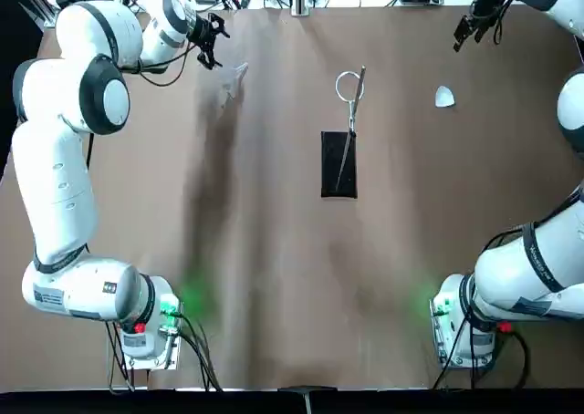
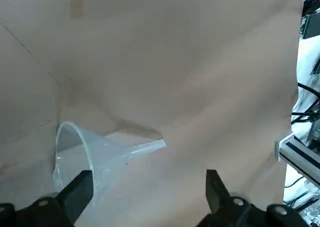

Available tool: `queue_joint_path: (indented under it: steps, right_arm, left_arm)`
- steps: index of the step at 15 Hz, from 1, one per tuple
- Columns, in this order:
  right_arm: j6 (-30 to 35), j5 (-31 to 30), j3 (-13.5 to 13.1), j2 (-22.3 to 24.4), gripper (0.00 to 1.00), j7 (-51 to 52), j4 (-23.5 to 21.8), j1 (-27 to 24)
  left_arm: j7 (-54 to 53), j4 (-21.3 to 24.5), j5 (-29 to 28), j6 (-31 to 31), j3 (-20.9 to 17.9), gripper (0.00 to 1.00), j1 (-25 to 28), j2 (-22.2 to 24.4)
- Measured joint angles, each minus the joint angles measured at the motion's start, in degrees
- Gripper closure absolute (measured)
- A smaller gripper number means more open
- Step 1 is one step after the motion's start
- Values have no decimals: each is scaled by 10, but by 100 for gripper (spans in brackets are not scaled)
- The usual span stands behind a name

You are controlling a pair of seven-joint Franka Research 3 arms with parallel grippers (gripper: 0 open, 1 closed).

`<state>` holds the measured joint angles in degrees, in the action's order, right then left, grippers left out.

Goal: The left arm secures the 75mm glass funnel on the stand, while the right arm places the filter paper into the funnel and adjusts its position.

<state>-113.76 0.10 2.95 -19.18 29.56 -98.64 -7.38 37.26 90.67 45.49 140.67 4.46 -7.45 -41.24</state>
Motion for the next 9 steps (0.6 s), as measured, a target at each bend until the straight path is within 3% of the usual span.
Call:
queue_joint_path:
  steps: [3,7,9]
  right_arm:
    - [-64,0,0,-25,11,41,-12,-12]
    - [-232,0,0,-56,14,61,-88,-15]
    - [-280,0,0,-63,15,83,-119,-18]
  left_arm:
    - [0,0,0,13,0,1,-2,-10]
    - [0,0,0,27,0,2,-5,-18]
    - [0,-1,0,30,0,17,-8,-19]
